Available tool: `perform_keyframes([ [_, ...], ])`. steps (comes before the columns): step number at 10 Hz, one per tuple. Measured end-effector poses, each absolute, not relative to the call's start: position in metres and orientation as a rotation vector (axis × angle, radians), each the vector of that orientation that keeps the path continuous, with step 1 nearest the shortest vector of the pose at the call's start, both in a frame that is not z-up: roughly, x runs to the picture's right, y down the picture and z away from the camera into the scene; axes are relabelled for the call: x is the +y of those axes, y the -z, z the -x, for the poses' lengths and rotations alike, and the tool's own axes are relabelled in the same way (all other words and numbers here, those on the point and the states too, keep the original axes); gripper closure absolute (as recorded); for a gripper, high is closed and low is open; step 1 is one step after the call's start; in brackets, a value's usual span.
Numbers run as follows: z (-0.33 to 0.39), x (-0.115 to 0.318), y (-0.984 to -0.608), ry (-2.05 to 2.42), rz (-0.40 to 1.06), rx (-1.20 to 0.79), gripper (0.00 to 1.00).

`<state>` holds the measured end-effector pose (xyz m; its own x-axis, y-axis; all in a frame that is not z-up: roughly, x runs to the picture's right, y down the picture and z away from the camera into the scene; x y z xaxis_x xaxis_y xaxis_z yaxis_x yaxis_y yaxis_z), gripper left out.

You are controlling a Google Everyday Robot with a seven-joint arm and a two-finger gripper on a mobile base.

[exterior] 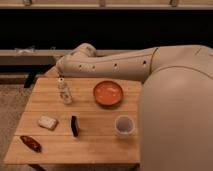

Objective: Knock the eraser over

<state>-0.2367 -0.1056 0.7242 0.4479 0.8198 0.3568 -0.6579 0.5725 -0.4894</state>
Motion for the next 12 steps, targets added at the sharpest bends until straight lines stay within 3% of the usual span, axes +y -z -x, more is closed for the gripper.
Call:
perform_keyframes([
  [12,0.2308,-0.0995,-0.7173,-0.874,0.308,-0.589,0.2],
])
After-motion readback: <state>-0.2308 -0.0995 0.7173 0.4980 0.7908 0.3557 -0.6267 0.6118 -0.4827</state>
